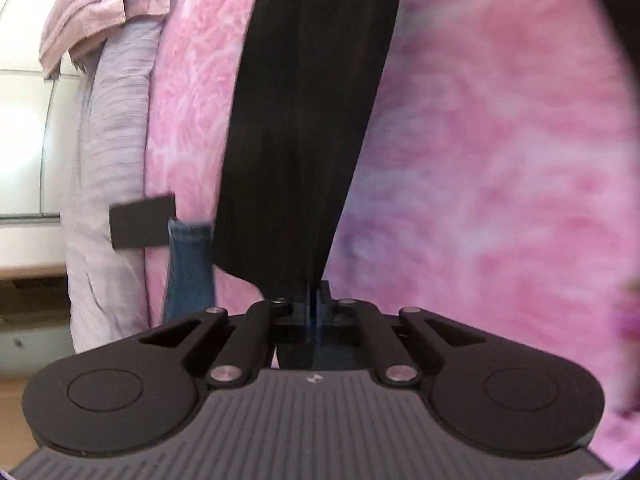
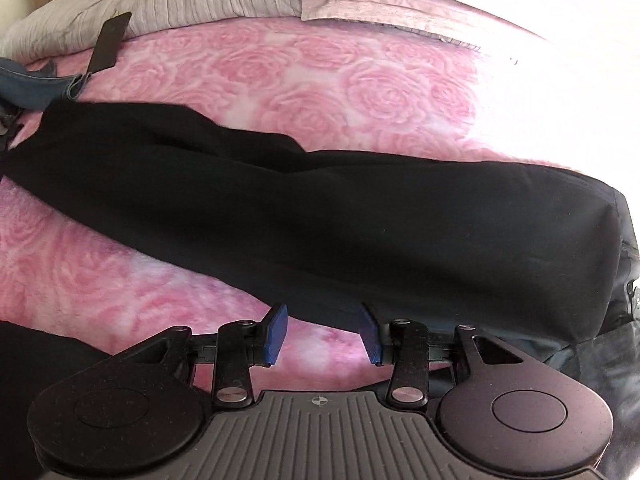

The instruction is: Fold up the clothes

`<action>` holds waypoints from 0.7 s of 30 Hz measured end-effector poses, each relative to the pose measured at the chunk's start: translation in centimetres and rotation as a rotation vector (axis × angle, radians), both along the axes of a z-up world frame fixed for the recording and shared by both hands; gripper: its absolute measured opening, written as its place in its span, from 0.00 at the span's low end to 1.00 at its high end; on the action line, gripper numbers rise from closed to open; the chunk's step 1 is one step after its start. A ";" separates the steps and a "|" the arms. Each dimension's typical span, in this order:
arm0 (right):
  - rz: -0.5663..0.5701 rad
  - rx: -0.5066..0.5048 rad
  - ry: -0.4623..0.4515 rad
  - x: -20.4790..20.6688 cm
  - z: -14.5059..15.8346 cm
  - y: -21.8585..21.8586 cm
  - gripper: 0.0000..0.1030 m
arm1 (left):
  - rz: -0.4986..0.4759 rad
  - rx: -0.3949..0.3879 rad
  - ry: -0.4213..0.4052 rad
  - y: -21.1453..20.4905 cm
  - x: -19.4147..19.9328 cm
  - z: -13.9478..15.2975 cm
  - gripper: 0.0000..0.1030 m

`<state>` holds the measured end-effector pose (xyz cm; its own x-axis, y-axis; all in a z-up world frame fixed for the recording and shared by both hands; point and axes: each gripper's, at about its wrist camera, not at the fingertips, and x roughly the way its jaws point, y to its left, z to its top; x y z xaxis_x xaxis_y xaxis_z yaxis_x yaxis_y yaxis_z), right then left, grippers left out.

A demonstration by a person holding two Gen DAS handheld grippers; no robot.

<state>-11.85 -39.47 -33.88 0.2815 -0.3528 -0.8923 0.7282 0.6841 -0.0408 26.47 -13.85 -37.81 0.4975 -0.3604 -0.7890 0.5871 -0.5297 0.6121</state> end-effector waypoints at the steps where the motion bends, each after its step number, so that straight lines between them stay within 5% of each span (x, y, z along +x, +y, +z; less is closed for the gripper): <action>1: -0.004 0.012 0.000 0.0 0.0 0.1 0.42 | 0.011 0.012 0.016 0.7 -1.0 0.4 0.01; 9: -0.081 0.094 -0.008 -0.2 -0.4 0.3 0.42 | 0.132 0.108 0.193 3.6 -5.9 0.0 0.01; 16: -0.164 0.105 -0.003 -2.2 0.9 -0.6 0.42 | 0.197 0.029 0.096 2.4 -2.1 1.4 0.05; 21: -0.233 0.142 -0.055 -3.5 1.1 -1.3 0.42 | 0.290 0.085 0.307 1.5 0.5 3.8 0.21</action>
<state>-15.32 -40.77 -32.76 0.2568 -0.2861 -0.9231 0.8649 0.4944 0.0874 26.94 -12.34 -33.99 0.3060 -0.1673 -0.9372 0.8672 -0.3573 0.3469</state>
